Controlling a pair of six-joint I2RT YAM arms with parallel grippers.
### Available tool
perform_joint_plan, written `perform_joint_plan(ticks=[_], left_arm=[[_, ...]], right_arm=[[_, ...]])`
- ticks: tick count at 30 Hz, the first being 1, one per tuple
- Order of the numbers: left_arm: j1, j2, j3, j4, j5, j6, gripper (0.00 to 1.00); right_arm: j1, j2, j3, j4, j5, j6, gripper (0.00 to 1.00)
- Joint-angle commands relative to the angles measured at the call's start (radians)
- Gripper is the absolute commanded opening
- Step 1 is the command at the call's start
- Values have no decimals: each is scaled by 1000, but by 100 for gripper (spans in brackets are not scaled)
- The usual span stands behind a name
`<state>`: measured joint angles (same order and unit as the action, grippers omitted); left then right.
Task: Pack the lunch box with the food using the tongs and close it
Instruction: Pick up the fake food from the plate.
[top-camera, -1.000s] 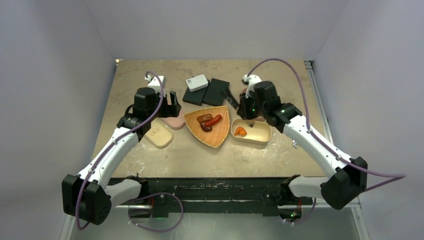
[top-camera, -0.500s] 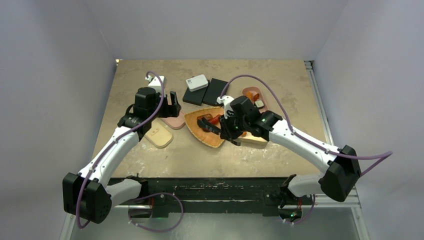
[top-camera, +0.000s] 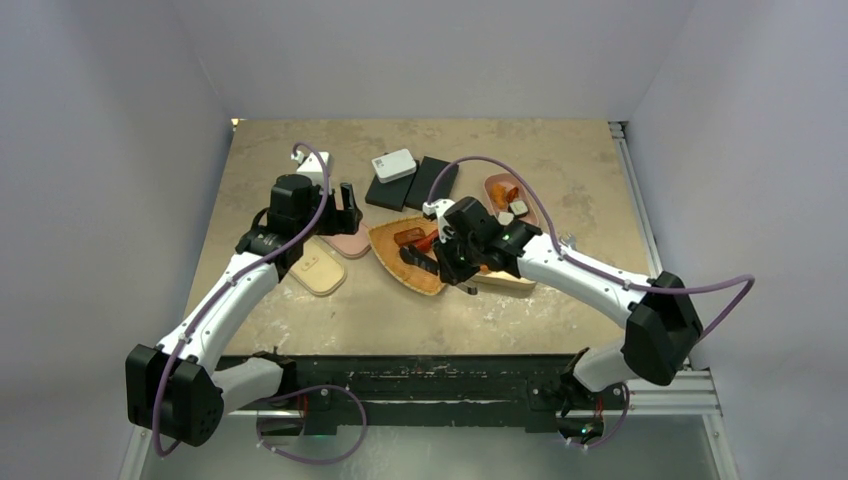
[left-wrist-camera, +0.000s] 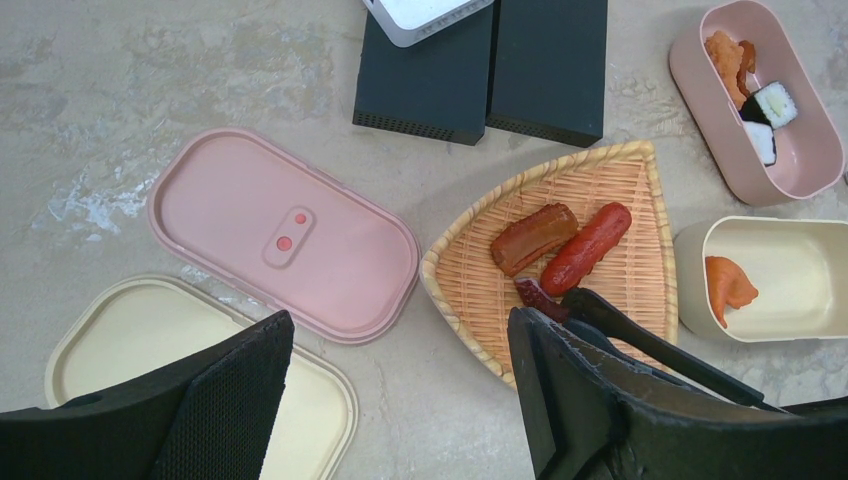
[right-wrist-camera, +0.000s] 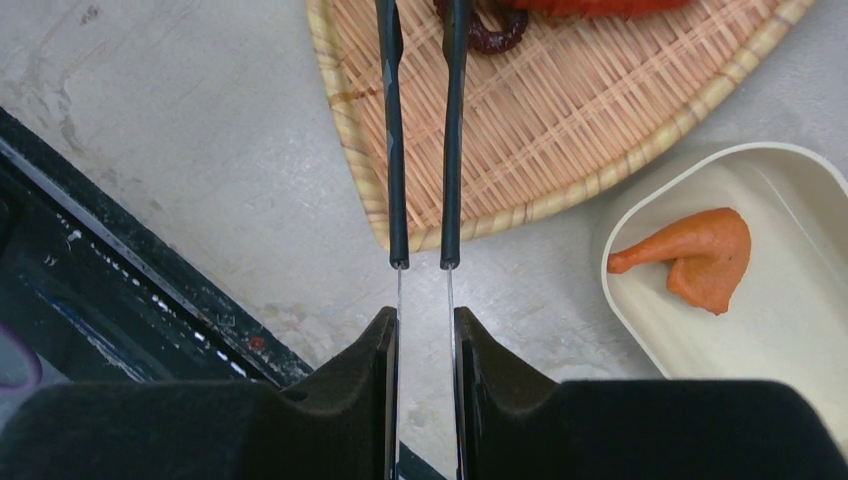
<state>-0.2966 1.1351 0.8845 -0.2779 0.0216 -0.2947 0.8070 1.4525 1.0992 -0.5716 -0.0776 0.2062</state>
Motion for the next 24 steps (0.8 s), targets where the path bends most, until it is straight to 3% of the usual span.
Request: perform_joint_plan(ticks=[1, 24], left_arm=[[-1, -1, -7, 28, 3, 6, 78], [-1, -4, -7, 28, 5, 6, 78]], right_arm=[[10, 9, 62, 5, 41, -18, 26], [22, 106, 116, -7, 110, -57, 27]])
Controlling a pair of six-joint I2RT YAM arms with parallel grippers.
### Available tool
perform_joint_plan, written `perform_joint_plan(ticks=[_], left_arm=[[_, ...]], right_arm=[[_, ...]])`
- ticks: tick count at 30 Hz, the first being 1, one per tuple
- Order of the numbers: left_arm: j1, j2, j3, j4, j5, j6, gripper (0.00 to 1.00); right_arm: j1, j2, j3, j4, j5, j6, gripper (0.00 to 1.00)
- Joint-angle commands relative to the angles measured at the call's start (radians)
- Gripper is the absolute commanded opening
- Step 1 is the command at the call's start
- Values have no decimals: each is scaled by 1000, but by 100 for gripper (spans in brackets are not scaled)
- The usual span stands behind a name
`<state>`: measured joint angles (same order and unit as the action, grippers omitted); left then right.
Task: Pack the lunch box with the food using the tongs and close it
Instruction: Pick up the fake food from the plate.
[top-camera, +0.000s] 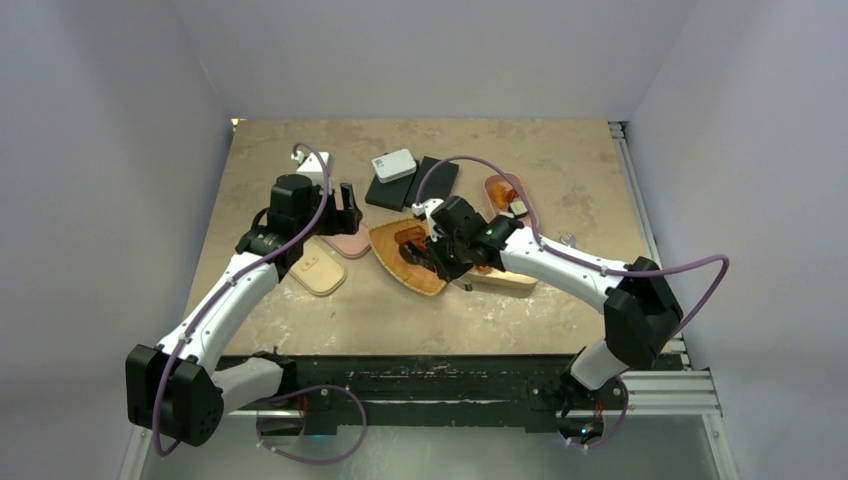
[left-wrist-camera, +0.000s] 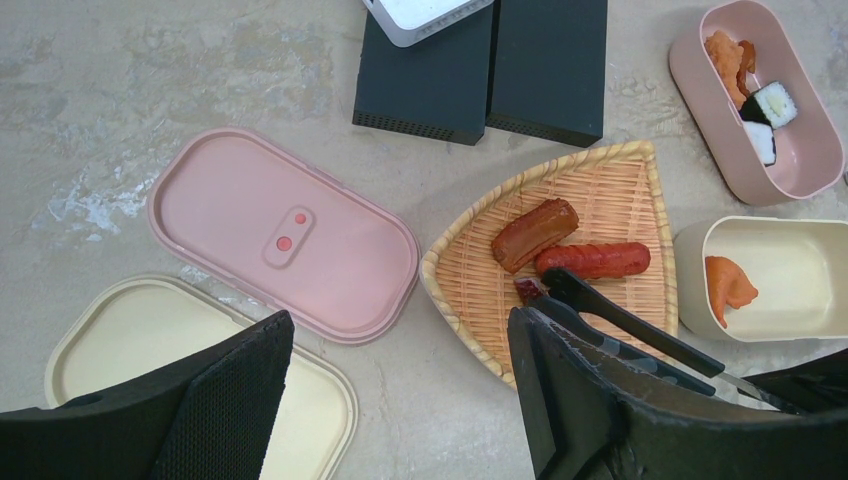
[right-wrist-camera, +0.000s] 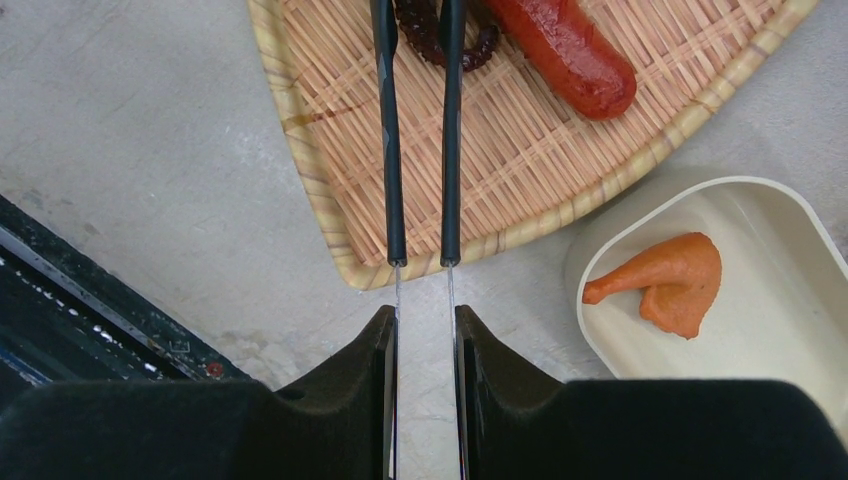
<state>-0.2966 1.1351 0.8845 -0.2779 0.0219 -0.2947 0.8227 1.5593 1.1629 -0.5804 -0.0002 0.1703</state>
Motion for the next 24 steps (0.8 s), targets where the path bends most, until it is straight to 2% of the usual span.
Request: perform_joint_plan(ticks=[1, 18, 21, 24], left_arm=[[-1, -4, -7, 28, 4, 6, 78], [-1, -10, -7, 26, 4, 6, 78], [-1, -13, -7, 26, 4, 6, 78], [-1, -14, -7, 27, 4, 7, 78]], right_arm=[[8, 2, 56, 3, 33, -21, 27], [26, 38, 77, -19, 26, 3, 28], [25, 32, 71, -20, 31, 24, 23], [27, 17, 73, -12, 13, 42, 11]])
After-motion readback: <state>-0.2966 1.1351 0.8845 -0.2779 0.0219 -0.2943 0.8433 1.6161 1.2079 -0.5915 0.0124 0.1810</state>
